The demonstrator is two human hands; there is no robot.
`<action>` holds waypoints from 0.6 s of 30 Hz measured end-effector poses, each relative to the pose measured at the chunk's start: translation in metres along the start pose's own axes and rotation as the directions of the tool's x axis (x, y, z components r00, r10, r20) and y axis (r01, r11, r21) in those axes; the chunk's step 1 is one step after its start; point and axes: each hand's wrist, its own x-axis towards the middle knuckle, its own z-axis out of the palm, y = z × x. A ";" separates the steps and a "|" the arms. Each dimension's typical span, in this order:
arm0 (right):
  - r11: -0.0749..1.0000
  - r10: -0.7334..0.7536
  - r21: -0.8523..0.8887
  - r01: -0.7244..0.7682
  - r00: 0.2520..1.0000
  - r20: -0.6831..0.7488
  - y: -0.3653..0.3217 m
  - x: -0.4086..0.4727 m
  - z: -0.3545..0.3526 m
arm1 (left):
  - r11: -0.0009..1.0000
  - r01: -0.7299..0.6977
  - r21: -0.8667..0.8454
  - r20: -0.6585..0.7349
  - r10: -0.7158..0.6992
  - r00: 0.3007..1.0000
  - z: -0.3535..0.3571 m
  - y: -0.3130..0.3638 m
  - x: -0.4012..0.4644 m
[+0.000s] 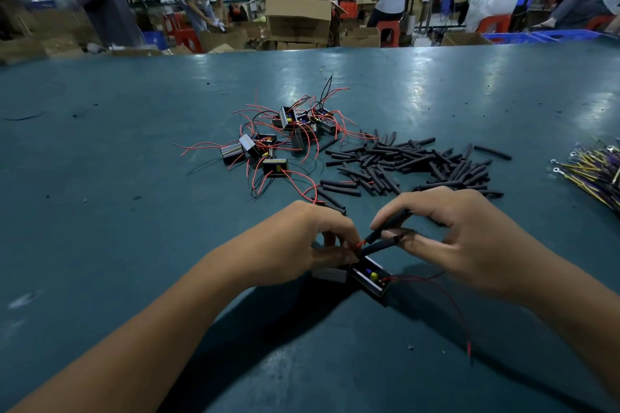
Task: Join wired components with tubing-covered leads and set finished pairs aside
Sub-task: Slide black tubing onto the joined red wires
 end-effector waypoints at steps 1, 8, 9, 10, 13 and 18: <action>1.000 -0.005 0.028 0.004 1.000 0.019 0.000 0.000 -0.002 | 1.000 0.002 -0.017 0.002 -0.002 1.000 0.001 0.000 0.000; 0.976 0.061 0.201 -0.078 0.994 0.087 0.003 0.003 0.005 | 0.998 0.026 -0.062 0.024 -0.025 0.999 0.006 0.006 0.002; 0.975 0.062 0.207 -0.084 0.992 0.108 0.002 0.003 0.008 | 0.996 0.039 -0.076 0.062 -0.034 0.998 0.003 0.005 0.001; 0.971 0.066 0.219 -0.092 0.990 0.123 0.001 0.003 0.011 | 0.994 0.054 -0.090 0.093 -0.045 0.995 -0.001 0.004 -0.001; 0.967 0.073 0.235 -0.100 0.990 0.121 -0.001 0.003 0.015 | 0.988 0.033 -0.153 0.044 -0.027 0.999 -0.010 0.004 -0.003; 0.975 0.098 0.193 -0.108 0.993 0.058 0.002 0.001 0.017 | 0.963 -0.018 -0.267 -0.134 -0.019 0.991 0.002 0.011 0.000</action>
